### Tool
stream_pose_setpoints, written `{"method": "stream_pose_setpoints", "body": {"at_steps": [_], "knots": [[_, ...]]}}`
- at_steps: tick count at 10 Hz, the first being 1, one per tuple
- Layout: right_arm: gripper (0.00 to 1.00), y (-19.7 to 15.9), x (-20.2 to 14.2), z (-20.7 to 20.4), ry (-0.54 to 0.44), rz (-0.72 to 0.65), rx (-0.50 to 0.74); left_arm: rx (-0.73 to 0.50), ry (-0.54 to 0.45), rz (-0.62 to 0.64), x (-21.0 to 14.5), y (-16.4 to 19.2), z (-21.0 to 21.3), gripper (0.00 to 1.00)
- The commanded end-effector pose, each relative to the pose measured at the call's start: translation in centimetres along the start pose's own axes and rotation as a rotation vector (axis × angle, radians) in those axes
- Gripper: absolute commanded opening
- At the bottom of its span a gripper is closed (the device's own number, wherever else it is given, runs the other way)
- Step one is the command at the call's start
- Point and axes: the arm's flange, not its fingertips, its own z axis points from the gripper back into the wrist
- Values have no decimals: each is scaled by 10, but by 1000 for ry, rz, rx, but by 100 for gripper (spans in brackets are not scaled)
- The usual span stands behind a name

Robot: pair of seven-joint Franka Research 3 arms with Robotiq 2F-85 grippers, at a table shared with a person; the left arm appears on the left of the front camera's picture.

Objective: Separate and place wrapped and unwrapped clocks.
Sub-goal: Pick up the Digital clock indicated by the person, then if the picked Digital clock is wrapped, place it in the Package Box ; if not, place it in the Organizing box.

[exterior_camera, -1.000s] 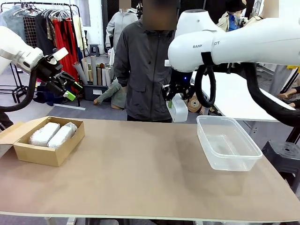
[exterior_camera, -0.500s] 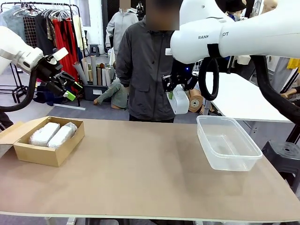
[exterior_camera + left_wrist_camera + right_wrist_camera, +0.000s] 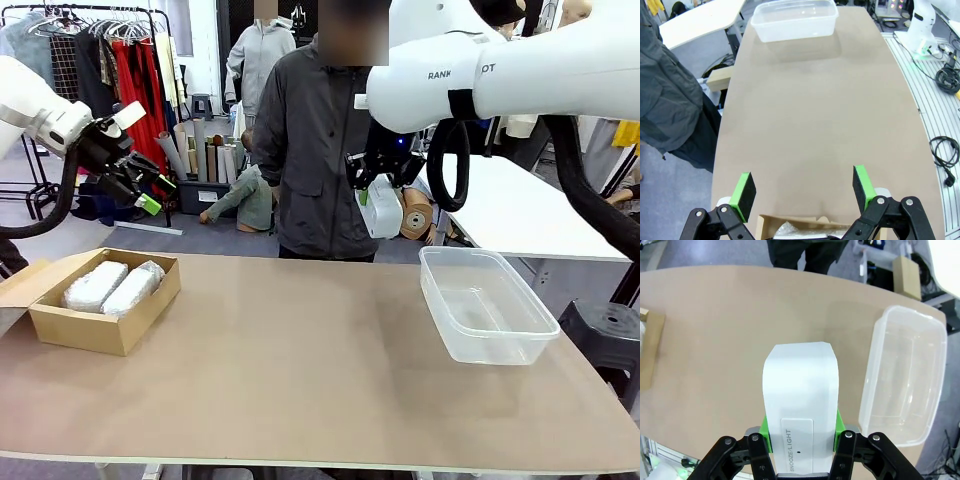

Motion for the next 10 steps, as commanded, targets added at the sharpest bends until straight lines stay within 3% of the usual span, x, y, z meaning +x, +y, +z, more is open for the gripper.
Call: {"method": "stream_pose_setpoints", "body": {"at_steps": [1,2,10], "knots": [[0,-4,-8,-2,-45,-28,-23,-5,2,-4,1,-2,2,100],[0,0,0,0,0,0,0,-5,2,-4,1,-2,2,100],[0,0,0,0,0,0,0,-5,2,-4,1,-2,2,100]]}}
